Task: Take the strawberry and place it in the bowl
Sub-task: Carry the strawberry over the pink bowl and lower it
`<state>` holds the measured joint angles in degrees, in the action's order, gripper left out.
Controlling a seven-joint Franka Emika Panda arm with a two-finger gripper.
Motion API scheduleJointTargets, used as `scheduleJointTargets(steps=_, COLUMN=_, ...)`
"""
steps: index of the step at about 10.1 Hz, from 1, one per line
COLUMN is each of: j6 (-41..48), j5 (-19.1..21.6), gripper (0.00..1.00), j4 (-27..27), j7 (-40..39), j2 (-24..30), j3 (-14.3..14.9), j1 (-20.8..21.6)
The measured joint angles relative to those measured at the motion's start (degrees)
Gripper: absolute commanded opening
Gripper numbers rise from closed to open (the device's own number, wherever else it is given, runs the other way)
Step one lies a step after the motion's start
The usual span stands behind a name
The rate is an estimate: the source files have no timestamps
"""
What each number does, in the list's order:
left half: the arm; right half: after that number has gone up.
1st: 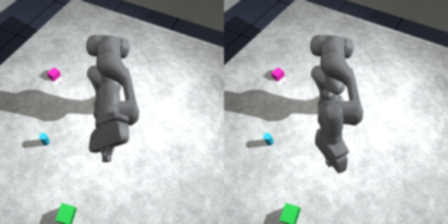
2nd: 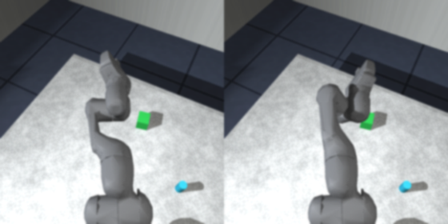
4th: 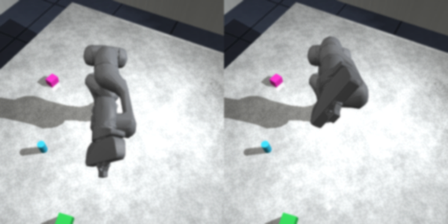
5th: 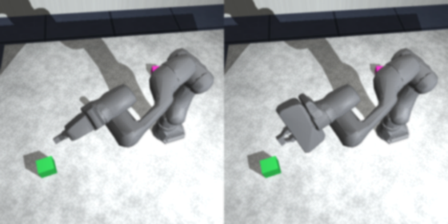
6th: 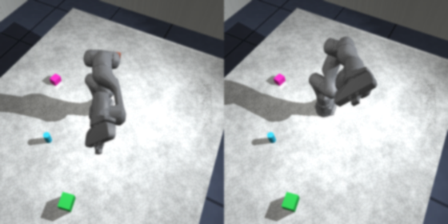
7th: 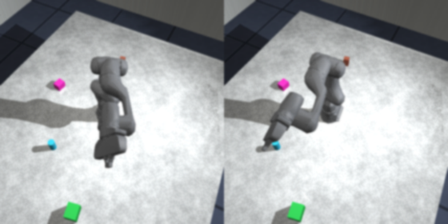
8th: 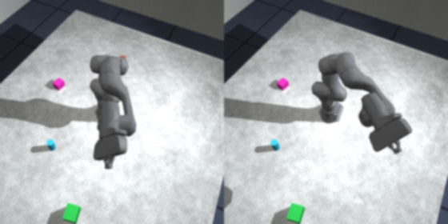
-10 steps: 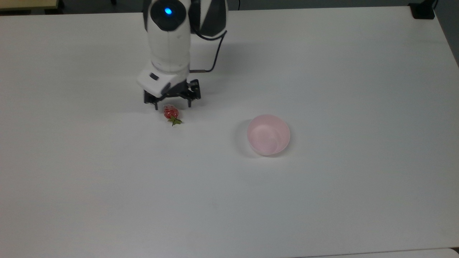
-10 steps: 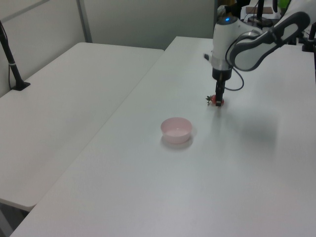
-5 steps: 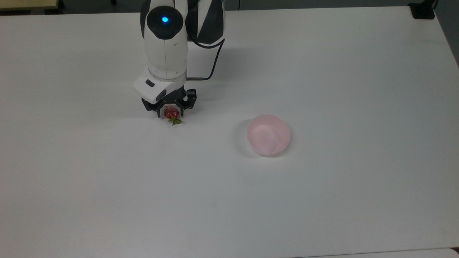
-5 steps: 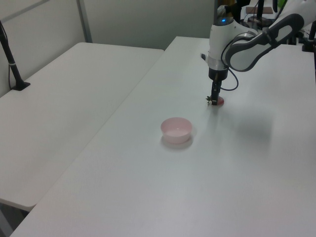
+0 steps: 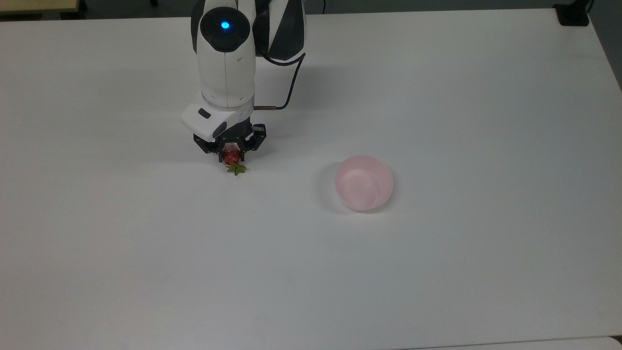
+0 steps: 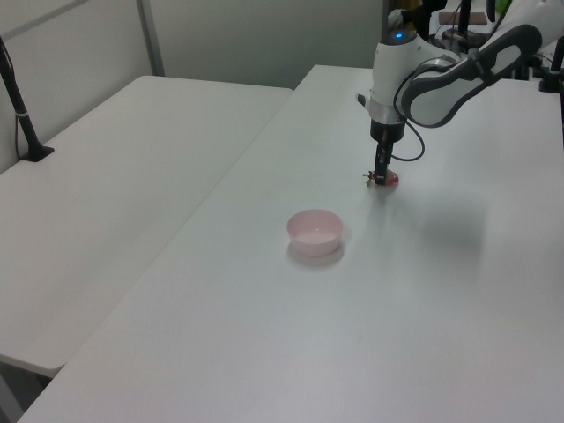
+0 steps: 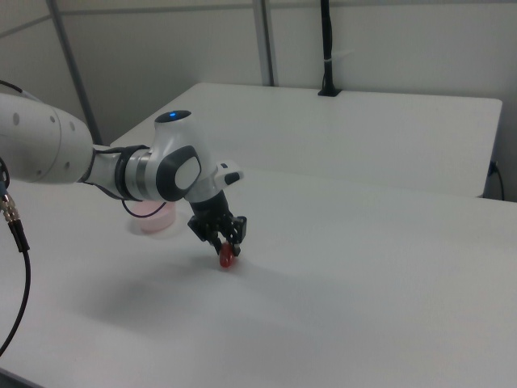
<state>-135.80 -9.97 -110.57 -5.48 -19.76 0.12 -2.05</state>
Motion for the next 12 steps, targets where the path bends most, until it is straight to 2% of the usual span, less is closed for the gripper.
scheduleJointTargets(steps=2, j6=2.67, j5=0.0, gripper=0.28, j4=4.42, j7=4.5, j2=0.13, j3=-3.09, j1=0.16)
scheduleJointTargets(steps=4, j6=6.7, j5=0.04, gripper=0.28, j4=10.14, j7=15.15, j2=0.25, j3=-6.3, j1=3.02)
scheduleJointTargets(steps=6, j6=6.81, j5=0.02, gripper=0.28, j4=11.68, j7=27.68, j2=-0.05, j3=-6.61, j1=8.46)
scheduleJointTargets(steps=9, j6=6.8, j5=0.02, gripper=0.29, j4=16.19, j7=38.14, j2=-4.02, j3=-7.03, j1=11.88)
scheduleJointTargets(steps=10, j6=6.58, j5=0.02, gripper=0.52, j4=19.21, j7=40.73, j2=-6.53, j3=-7.28, j1=12.3)
scheduleJointTargets(steps=11, j6=6.56, j5=0.0, gripper=0.8, j4=21.59, j7=41.95, j2=-8.61, j3=-7.42, j1=12.9)
scheduleJointTargets(steps=12, j6=6.49, j5=-0.01, gripper=0.92, j4=22.63, j7=42.95, j2=-9.78, j3=-7.45, j1=13.57)
